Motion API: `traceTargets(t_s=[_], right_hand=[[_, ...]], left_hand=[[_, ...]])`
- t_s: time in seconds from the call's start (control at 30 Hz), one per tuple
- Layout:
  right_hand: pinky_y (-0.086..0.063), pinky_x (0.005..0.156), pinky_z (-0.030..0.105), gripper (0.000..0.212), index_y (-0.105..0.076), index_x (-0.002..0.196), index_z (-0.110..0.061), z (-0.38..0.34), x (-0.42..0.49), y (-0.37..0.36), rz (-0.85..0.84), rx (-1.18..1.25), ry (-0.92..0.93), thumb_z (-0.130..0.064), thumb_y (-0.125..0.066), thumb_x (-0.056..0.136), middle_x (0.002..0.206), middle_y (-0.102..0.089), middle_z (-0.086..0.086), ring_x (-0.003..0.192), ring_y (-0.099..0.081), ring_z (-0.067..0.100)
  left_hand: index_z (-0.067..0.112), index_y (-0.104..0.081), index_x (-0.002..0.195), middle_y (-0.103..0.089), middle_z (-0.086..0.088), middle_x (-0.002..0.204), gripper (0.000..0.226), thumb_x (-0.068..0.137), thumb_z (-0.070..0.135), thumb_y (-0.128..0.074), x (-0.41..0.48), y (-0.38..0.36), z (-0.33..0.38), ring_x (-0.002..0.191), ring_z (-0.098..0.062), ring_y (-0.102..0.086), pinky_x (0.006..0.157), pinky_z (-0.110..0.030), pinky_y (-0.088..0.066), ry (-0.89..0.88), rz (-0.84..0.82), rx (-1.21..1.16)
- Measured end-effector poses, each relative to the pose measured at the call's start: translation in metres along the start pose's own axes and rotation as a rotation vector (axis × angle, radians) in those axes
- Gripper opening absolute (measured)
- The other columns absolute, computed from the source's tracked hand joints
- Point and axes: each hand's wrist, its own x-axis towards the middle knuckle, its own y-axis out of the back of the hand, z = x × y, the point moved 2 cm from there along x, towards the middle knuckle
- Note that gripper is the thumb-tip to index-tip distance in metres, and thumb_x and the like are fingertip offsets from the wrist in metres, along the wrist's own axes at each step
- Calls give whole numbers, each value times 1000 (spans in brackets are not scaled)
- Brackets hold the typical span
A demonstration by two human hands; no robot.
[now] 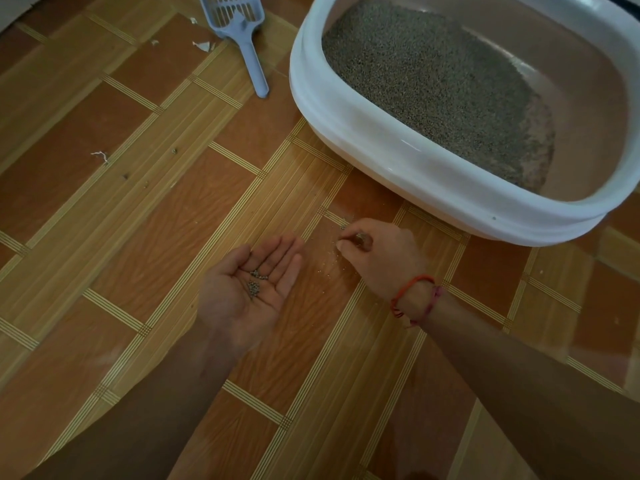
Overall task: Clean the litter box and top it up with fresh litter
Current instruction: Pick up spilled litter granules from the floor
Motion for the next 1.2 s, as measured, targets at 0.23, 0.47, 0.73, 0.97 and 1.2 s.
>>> traceTargets(t_s=[0.23,0.47,0.73,0.97,1.2], right_hand=[[-39,57,10,10,-68,88,-33,-3,2,-7,-15,-45,67,-34,-60,93,64,-53,-24,64,-54,-6],[-49,58,30,18,-62,94,-27,-4,1,-14,-24,-192,140,-33,-46,98,71,-61,-11,64,-57,8],[-54,60,36,16,-57,95,-27,-18,-4,-7,-57,-159,118,-34,-43,99,69,-62,-9,63,-58,9],[-54,69,40,13,-56,99,-27,-78,-35,-8,-92,71,295,-35,-47,96,80,-68,-6,77,-65,16],[-54,75,42,13,-55,103,-24,-88,-44,-17,-142,78,364,-33,-52,93,93,-66,-4,89,-64,19]], left_hand=[[-7,-76,80,-73,-22,111,54,104,21,-38,2,-1,0,104,-35,-72,86,-47,-59,5,-7,7],[-7,-74,83,-74,-21,108,50,104,21,-38,2,1,-1,105,-35,-72,86,-47,-59,1,-18,16],[-8,-75,84,-73,-22,111,51,104,21,-38,0,4,0,106,-35,-71,87,-48,-58,-6,-18,15],[-1,-74,88,-75,-13,86,55,106,27,-31,1,6,-6,85,-23,-74,83,-34,-61,44,-70,122],[-5,-67,112,-64,-20,115,52,105,28,-27,-1,7,-8,123,-33,-53,118,-45,-33,123,-140,207]])
